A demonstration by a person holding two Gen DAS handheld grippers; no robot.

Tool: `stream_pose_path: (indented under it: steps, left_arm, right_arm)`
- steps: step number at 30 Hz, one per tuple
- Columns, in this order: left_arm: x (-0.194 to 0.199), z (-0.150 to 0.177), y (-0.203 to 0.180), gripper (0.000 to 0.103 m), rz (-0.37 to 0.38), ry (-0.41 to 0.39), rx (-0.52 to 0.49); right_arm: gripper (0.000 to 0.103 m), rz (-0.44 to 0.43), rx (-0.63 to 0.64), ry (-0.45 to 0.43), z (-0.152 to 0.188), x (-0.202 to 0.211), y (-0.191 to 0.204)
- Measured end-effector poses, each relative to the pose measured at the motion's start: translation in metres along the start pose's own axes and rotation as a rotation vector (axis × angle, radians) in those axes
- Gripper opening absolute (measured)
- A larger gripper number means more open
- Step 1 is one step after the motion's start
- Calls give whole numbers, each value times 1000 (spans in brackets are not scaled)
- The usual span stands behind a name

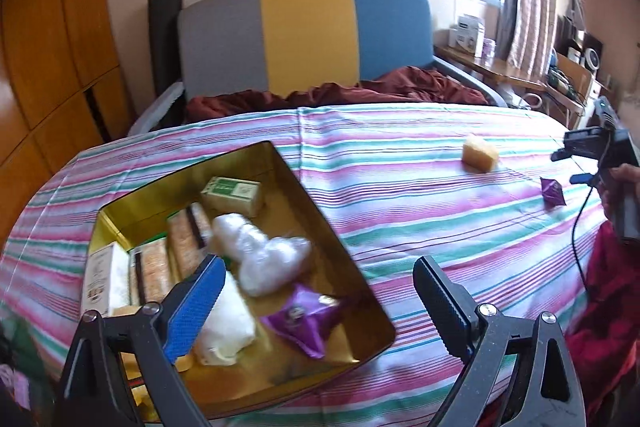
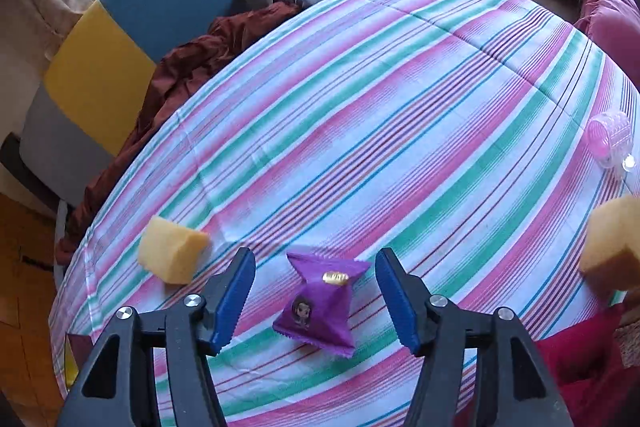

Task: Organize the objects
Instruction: 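Move the right tool to the purple snack packet and grasp it, then grasp the yellow sponge with the left tool while the right holds the purple packet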

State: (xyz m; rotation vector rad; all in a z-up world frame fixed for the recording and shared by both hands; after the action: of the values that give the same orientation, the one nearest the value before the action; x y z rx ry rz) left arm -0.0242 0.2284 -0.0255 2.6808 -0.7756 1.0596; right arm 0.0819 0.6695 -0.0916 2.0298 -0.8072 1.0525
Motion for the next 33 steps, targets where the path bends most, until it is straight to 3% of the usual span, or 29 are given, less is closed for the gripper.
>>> stream_pose_path:
  steps: [7,9,15,28,33]
  left_arm:
    - [-16,-9,-39,96,71,31,-21]
    - [-21,-13,-52,96,96,35,-34]
    - [-42,-29,-82,96,146,62,-35]
    - [-132,-59,-157,95,231,231,-15]
    - [-169,-77,-190,95,273,301,43]
  right_arm:
    - [64,75,105,146,17,-32,13]
    - [33,94,137,174,22,-37,16]
    - [32,55,241,196,32,-41,39]
    - [33,48,205,199,39,-34,27]
    - [35,30,184,207,44,-32,23]
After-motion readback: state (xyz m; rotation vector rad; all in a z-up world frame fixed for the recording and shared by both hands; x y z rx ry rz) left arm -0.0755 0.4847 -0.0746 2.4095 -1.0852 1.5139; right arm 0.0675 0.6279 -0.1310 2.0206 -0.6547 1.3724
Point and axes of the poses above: each gripper's, at about its wrist camera, not at the fingertips, and x roughly against the way its jaws point, y to its left, z to its underside, the point moved 7 cm from there along -x, roughly the way its jaws point, and after that the axes turned 6 degrees about x, right-handed, at the moved point
